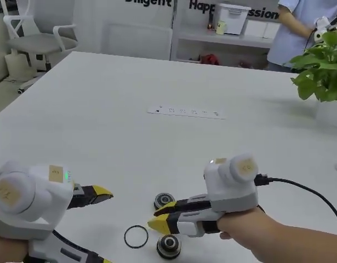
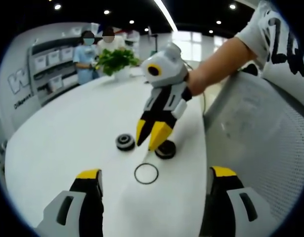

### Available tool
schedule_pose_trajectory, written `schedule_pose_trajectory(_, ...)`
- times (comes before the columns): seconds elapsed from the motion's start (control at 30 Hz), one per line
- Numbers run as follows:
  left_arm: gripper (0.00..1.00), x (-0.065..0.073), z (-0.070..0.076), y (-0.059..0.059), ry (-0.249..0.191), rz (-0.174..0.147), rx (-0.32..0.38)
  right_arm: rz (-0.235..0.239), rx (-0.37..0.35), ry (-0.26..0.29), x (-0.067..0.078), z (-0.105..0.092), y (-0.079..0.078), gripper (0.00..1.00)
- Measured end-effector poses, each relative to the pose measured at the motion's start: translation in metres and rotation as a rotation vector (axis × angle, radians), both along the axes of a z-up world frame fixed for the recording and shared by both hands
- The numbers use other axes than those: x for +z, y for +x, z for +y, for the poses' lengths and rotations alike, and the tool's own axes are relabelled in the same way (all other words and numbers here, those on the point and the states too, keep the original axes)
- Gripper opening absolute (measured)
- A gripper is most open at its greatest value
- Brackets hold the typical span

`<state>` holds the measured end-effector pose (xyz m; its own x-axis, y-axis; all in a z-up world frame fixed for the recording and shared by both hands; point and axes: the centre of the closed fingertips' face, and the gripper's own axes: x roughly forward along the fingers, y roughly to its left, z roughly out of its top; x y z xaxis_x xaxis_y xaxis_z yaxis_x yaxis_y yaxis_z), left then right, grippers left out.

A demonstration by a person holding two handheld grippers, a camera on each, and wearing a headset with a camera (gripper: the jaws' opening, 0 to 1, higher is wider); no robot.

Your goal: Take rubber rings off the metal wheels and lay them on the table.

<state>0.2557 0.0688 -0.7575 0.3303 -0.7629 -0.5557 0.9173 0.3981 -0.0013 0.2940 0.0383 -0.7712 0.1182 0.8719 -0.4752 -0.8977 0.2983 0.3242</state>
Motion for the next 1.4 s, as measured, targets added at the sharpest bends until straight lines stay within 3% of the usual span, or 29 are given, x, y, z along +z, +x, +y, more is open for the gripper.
schedule_pose_trajectory(0.33,0.88,0.008,-0.011,0.008,-0.009,-0.016,-0.018,-0.033,0.010,0.011,0.012,-0.010,-0.002,0.20)
schedule_pose_trajectory(0.57,0.86,0.013,-0.020,0.011,-0.021,-0.025,-0.033,-0.029,-0.010,0.029,0.017,-0.023,0.000,0.23)
schedule_pose_trajectory(1.1,0.79,0.012,-0.033,0.020,-0.012,-0.025,-0.068,-0.022,-0.027,0.029,0.011,-0.046,-0.005,0.25)
schedule_pose_trajectory(1.4,0.74,0.010,-0.045,0.019,-0.012,-0.014,-0.088,-0.038,-0.013,-0.010,0.002,-0.058,-0.009,0.27)
